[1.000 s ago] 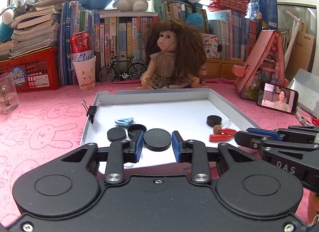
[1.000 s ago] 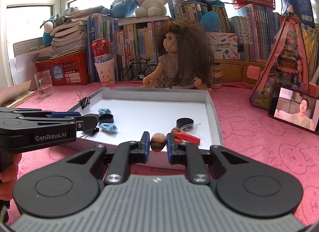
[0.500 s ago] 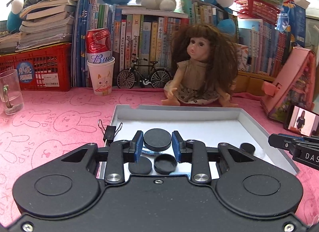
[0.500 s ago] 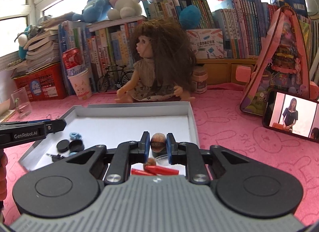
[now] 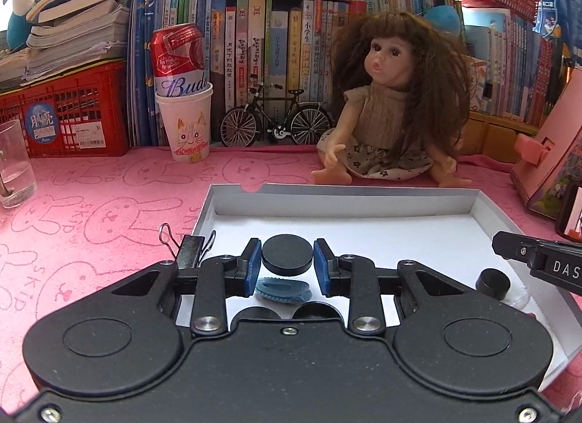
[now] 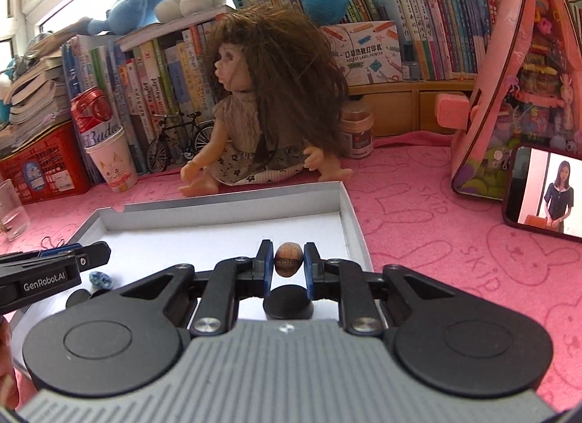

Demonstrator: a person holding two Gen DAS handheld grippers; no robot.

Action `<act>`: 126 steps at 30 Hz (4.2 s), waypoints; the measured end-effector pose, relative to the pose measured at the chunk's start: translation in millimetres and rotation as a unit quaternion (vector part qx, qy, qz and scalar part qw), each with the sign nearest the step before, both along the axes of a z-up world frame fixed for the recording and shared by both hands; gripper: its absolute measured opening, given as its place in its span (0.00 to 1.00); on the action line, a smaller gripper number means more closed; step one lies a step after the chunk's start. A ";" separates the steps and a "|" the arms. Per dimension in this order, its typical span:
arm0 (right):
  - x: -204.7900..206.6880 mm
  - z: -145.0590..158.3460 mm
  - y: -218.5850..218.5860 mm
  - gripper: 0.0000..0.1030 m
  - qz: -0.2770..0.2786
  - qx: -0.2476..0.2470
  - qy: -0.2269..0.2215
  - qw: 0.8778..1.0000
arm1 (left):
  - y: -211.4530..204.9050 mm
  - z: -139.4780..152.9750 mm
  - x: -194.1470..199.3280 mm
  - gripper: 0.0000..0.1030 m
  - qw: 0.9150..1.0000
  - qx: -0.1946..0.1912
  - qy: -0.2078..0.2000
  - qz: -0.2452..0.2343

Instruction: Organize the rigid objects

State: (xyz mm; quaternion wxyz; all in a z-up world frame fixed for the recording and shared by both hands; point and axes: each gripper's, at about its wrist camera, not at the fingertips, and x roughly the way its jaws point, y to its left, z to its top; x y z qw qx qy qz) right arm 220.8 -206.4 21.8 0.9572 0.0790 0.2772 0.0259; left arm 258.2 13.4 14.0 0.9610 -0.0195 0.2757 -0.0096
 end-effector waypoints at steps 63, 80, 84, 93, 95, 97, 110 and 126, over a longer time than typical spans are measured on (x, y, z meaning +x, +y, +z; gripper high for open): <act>4.9 -0.4 4.0 0.50 -0.005 -0.004 0.020 1.000 | -12.2 3.2 -5.9 0.56 1.000 0.030 0.007 -0.003; -14.9 11.3 6.0 0.61 0.009 -0.024 0.005 1.000 | -17.0 15.8 -27.0 0.62 0.999 0.026 -0.006 -0.019; -21.9 14.0 7.8 0.63 0.014 -0.033 0.001 0.999 | -14.4 18.4 -34.8 0.64 1.000 0.018 -0.007 -0.018; -41.5 20.6 8.3 0.72 0.015 -0.034 -0.010 0.999 | -10.0 25.8 -60.2 0.71 1.000 0.008 -0.016 -0.025; -46.0 22.6 8.8 0.74 0.016 -0.036 -0.012 0.999 | -8.4 28.0 -66.6 0.71 0.999 0.005 -0.018 -0.027; -51.1 24.7 9.1 0.75 0.017 -0.036 -0.016 0.999 | -7.0 30.0 -74.4 0.71 0.999 0.002 -0.022 -0.030; -89.9 32.4 14.2 0.81 0.036 -0.047 -0.035 0.998 | -0.1 34.0 -121.0 0.74 0.998 -0.017 -0.029 -0.044; -125.4 17.3 15.2 0.84 0.032 -0.055 -0.024 0.998 | 3.0 17.3 -157.9 0.76 0.999 -0.007 -0.020 -0.039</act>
